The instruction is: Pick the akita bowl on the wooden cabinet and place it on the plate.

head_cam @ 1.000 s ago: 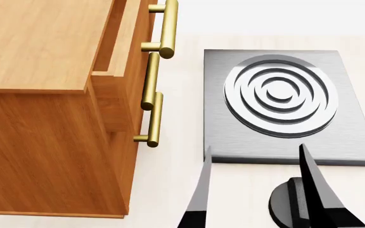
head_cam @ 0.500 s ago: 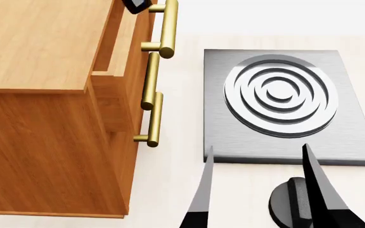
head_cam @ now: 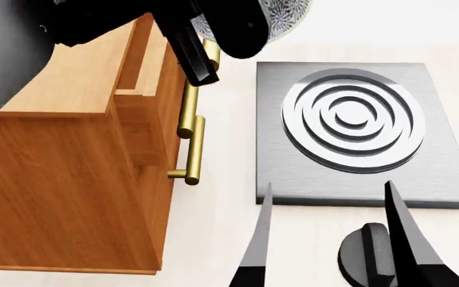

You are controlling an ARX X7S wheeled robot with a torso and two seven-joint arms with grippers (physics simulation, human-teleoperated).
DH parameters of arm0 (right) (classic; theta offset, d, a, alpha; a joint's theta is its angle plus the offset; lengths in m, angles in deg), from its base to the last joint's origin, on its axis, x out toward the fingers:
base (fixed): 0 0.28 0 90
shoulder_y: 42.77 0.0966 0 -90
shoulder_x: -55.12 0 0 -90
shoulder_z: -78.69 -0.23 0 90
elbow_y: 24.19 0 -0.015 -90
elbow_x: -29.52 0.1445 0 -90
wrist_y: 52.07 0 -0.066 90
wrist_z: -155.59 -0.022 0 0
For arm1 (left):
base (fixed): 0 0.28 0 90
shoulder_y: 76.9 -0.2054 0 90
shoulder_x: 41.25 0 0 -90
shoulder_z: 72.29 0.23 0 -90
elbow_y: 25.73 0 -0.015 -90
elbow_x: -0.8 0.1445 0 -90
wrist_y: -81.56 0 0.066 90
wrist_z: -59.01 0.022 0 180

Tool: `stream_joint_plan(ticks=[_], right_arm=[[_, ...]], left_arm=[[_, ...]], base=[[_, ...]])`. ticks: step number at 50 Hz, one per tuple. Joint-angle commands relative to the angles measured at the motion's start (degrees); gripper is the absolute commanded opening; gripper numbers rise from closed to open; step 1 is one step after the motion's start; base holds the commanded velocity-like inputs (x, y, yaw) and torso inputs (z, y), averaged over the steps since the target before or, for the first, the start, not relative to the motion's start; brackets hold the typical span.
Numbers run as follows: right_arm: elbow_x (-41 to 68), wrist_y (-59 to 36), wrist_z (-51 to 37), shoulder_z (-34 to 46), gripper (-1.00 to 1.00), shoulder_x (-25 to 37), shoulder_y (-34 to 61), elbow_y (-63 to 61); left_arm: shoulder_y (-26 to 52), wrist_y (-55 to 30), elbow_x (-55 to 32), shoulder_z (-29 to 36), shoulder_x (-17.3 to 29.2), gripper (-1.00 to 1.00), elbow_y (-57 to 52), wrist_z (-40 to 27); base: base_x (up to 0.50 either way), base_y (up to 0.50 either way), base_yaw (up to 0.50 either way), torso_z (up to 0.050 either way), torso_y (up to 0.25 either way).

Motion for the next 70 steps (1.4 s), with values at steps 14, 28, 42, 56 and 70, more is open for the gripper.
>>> stream_joint_plan(ticks=[14, 28, 42, 56, 70], right_arm=[[0.2, 0.1, -0.5, 0.0, 1.0, 0.5, 0.0, -0.2], [-0.1, 0.3, -0.6, 0.4, 1.0, 0.6, 0.1, -0.1], [0.7, 0.6, -0.7, 0.1, 1.0, 0.9, 0.1, 0.4], [0.6, 0.4, -0.9, 0.3, 1.0, 1.1, 0.1, 0.1], [0.7, 0.4, -1.3, 0.3, 1.0, 1.3, 0.2, 0.1]], left_arm=[[-3.7, 2.5, 1.1, 2.0, -0.8, -1.0, -1.9, -1.4], [-4.4, 0.3, -0.3, -0.5, 1.3, -1.0, -7.5, -2.8], [-5.6, -1.0, -1.7, -2.0, 2.2, -1.0, -11.6, -3.7], [-7.5, -1.5, -2.5, -1.8, 3.6, -1.0, -15.3, -4.2], [-10.3, -1.4, -3.6, -2.7, 4.8, -1.0, -18.5, -5.3]], base=[[0.0, 0.0, 0.0, 0.0, 0.0], [0.0, 0.0, 0.0, 0.0, 0.001], [0.0, 0.0, 0.0, 0.0, 0.0], [0.0, 0.0, 0.0, 0.0, 0.0], [0.0, 0.0, 0.0, 0.0, 0.001]])
